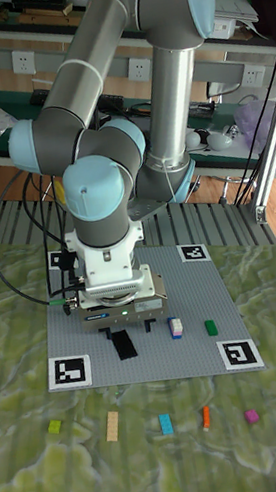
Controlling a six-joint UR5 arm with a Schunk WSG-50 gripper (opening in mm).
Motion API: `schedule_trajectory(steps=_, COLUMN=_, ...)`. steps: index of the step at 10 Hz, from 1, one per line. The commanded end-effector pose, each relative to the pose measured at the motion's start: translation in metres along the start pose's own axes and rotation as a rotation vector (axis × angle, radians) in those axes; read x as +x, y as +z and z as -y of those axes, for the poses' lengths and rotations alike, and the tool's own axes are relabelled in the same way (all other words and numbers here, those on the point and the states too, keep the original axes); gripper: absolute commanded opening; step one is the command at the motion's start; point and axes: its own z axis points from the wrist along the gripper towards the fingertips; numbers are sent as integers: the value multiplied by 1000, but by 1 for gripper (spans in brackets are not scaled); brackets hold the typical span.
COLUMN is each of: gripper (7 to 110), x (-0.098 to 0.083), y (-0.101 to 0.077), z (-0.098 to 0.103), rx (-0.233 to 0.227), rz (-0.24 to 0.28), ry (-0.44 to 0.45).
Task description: Stack small Lego blocks randomly, one at a time
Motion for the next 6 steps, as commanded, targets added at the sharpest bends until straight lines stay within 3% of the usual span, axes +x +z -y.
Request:
schedule_trajectory(steps=1, gripper=66, x=-2, y=-2, z=1, rx=3, rz=5, ry=2)
schedule_trajectory(steps=2, gripper=66, x=-5, y=-5, z=11, rx=52, rz=13, ry=-5)
schedule_trajectory(steps=3, gripper=66, x=-9, y=-9, z=7, rx=53, rz=18, ry=-5)
schedule_trajectory(steps=6, gripper=66, x=-13, y=-12, z=-12, rx=10, rz=18, ry=13)
